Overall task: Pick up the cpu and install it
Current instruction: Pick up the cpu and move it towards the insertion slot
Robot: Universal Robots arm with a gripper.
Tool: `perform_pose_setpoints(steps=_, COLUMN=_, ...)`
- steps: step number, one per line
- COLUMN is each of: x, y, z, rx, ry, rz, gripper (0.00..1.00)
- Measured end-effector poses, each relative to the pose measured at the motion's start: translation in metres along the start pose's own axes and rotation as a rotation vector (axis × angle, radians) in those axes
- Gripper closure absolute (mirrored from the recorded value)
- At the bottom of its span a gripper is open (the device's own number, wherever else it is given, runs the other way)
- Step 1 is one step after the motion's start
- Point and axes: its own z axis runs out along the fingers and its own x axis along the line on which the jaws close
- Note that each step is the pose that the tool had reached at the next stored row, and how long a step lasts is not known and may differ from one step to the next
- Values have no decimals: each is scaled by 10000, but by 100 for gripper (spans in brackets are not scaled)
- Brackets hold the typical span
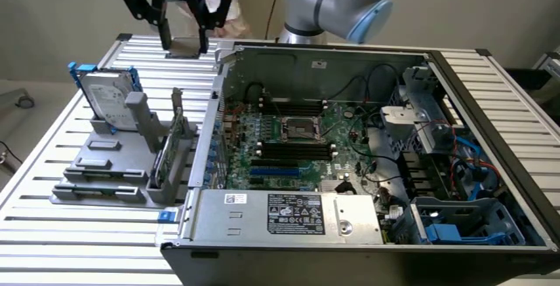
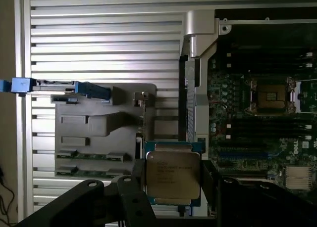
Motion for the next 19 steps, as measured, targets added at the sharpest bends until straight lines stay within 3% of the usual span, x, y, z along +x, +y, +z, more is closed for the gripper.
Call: perform_pose_setpoints(steps=19, x=-871, y=68, z=91, rx=0, ry=0, rz=0, gripper=45)
